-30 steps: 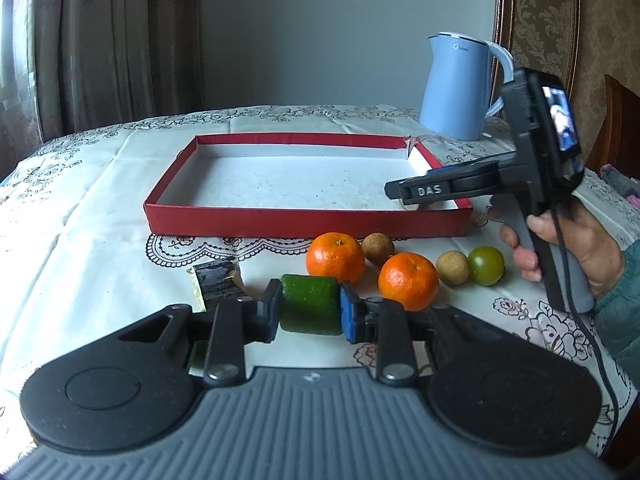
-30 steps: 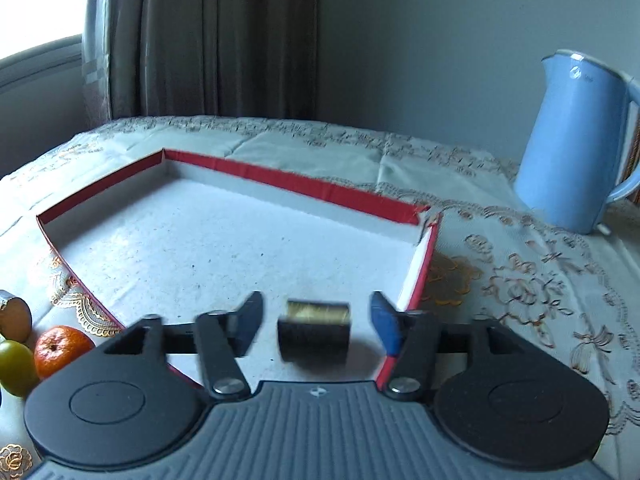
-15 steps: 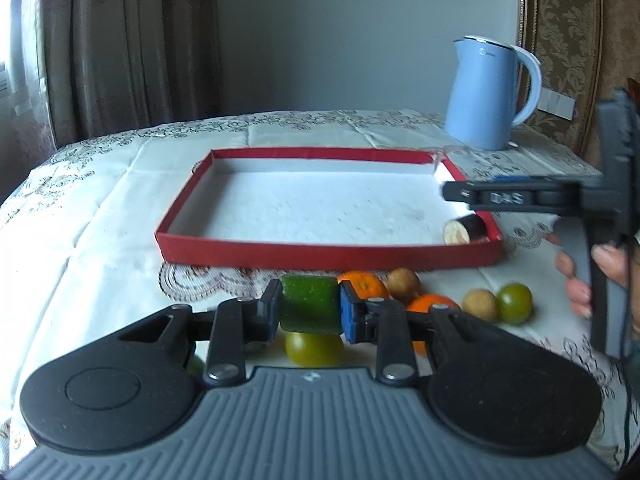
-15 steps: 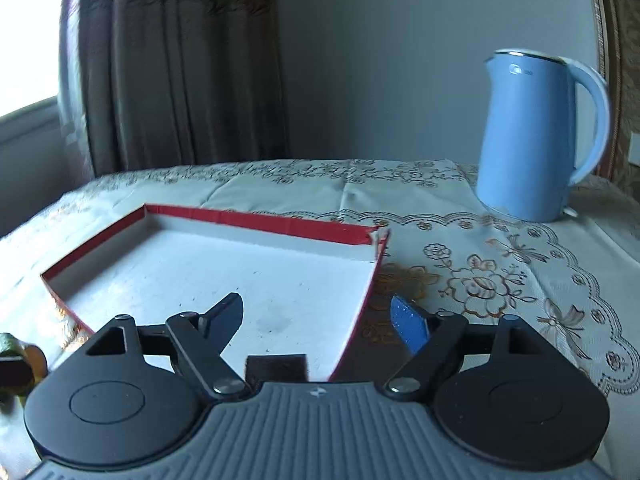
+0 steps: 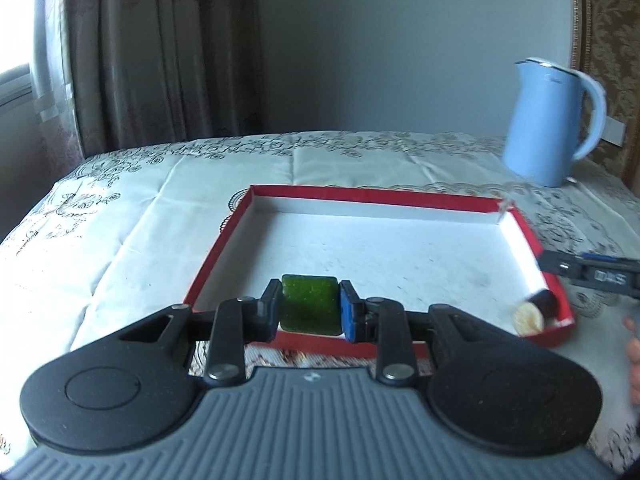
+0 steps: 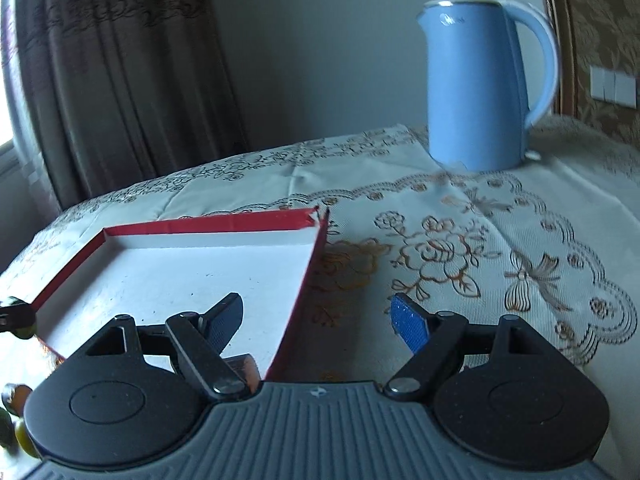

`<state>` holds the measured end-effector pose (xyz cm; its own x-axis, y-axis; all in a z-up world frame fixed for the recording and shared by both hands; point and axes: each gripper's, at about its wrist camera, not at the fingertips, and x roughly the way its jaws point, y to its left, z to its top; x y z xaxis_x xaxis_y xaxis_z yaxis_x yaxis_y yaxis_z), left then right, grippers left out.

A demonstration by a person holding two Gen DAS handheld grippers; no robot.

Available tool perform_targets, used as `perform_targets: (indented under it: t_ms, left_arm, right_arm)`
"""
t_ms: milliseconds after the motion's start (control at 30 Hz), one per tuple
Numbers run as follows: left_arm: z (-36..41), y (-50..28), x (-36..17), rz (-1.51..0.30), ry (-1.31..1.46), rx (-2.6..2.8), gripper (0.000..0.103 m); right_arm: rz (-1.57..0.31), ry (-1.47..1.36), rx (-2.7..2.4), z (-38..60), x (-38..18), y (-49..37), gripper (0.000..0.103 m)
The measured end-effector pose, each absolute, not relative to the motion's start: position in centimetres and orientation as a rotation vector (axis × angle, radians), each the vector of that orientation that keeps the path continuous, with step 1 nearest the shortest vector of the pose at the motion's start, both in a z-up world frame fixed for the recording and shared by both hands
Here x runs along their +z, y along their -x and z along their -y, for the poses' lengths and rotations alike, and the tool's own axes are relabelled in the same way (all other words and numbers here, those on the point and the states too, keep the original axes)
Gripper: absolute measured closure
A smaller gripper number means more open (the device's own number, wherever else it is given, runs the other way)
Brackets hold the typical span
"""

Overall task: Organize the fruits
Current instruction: 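Carry cucumber piece into red tray and open left tool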

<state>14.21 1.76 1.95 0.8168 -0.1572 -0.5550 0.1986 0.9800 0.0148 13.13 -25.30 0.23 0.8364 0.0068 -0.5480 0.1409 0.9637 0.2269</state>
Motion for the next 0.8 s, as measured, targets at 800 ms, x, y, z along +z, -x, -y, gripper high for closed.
perform_targets:
  t_ms: [800]
  left_arm:
    - [-1.5, -21.4, -1.7, -0.682, -0.033, -0.1, 0.076]
  right_arm:
    - [-0.585, -0.235, -0.084, 24.8, 0.1, -13.5, 0.022]
